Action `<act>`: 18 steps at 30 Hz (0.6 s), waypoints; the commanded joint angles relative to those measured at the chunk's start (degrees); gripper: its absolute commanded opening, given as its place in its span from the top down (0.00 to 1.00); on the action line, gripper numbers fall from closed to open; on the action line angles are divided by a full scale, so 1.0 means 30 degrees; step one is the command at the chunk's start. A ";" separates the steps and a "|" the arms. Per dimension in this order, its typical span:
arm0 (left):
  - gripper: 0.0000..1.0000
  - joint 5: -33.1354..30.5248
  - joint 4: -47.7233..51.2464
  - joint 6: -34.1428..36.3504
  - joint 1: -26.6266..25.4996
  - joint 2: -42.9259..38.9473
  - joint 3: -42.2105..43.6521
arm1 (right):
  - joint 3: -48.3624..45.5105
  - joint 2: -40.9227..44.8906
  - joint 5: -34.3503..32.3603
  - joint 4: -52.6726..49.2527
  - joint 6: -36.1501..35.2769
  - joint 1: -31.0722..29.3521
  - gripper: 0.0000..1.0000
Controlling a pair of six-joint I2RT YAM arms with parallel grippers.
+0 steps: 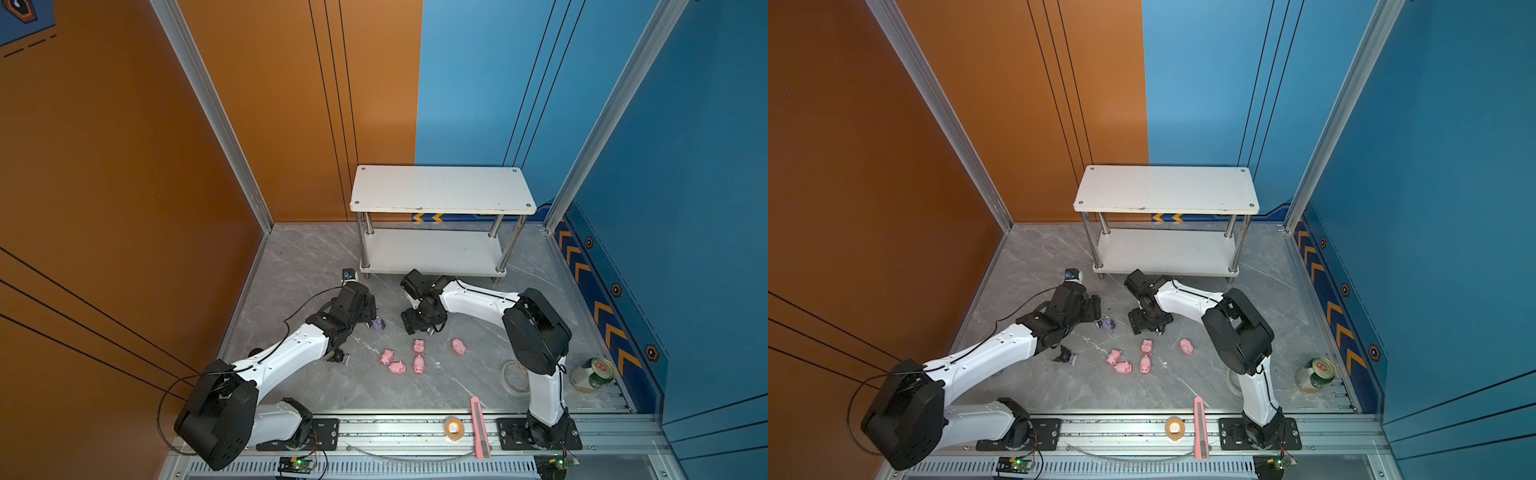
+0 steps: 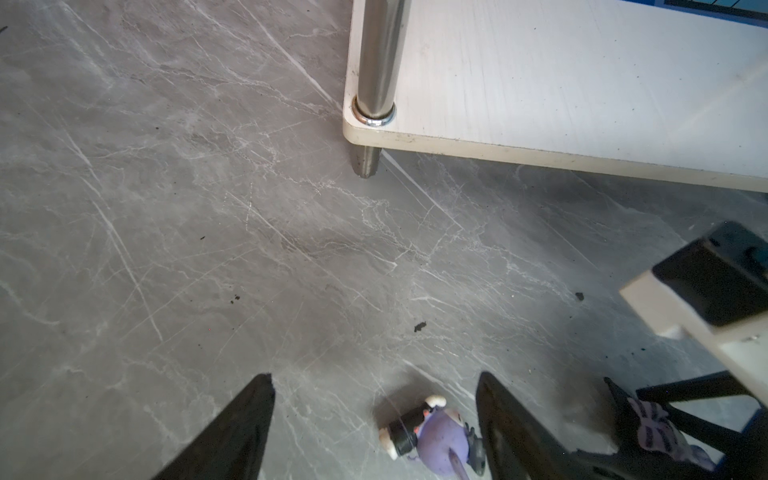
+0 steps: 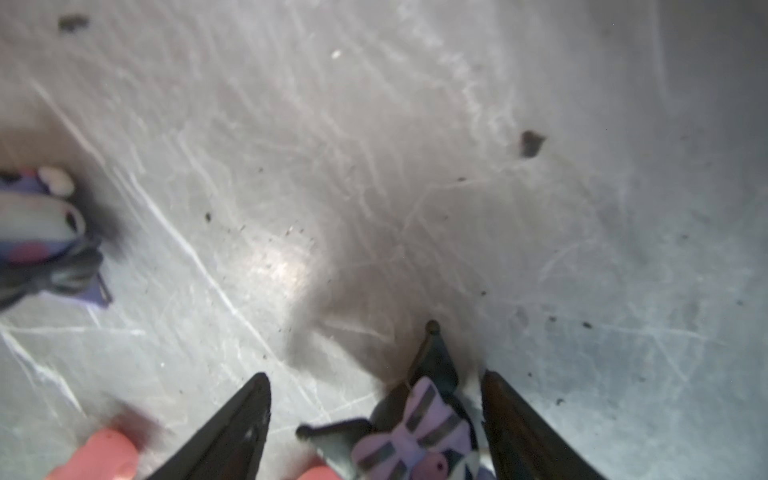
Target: Place and organize the plastic toys onto the shelf
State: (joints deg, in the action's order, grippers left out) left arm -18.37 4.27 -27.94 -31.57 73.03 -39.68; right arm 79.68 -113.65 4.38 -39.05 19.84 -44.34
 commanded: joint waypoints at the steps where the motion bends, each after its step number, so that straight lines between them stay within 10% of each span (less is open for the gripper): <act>1: 0.22 0.0235 -0.0121 0.0006 -0.0049 0.0246 -0.0431 | 0.0481 0.0267 -0.0360 -0.1475 -0.2048 -0.0285 0.18; 18: 0.22 0.0117 0.0216 -0.0205 -0.0052 -0.0168 -0.0297 | 0.1272 -0.0656 -0.0872 -0.1104 -0.4468 -0.0007 0.28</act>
State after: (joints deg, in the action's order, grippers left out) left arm -18.35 4.08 -28.18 -31.57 73.41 -39.68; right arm 82.32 -114.04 2.28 -41.17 9.04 -44.62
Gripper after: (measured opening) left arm 0.780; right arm 0.716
